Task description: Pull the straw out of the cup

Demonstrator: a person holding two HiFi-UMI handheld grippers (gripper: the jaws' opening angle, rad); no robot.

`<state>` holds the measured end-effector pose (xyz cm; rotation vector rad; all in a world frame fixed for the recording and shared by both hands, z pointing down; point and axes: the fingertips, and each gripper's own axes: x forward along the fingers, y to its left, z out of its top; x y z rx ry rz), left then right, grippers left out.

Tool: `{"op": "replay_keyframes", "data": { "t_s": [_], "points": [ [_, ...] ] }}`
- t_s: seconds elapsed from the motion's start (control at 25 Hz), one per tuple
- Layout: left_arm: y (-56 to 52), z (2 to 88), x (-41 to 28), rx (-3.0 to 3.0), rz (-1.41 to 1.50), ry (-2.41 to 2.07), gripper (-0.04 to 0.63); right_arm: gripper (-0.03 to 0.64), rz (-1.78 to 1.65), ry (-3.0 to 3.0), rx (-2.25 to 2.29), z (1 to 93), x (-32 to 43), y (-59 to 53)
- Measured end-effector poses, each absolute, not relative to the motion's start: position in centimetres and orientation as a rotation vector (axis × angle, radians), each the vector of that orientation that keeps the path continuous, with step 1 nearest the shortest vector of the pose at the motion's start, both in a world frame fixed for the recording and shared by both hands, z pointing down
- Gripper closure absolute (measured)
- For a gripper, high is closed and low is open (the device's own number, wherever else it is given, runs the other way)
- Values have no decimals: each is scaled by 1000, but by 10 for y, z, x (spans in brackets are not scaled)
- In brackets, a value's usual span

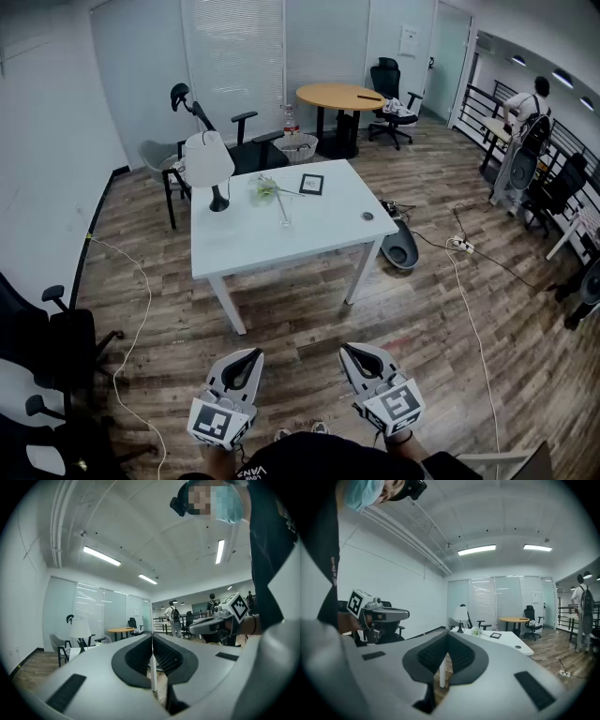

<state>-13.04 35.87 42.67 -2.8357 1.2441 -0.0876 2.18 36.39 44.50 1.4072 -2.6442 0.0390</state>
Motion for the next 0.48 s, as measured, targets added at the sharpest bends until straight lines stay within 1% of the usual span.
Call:
{"op": "replay_keyframes", "data": {
  "t_s": [0.48],
  "points": [
    [355,429,-123,-2844,-90,1228,583,600,39,-2684,1405,445,27,362]
  ]
}}
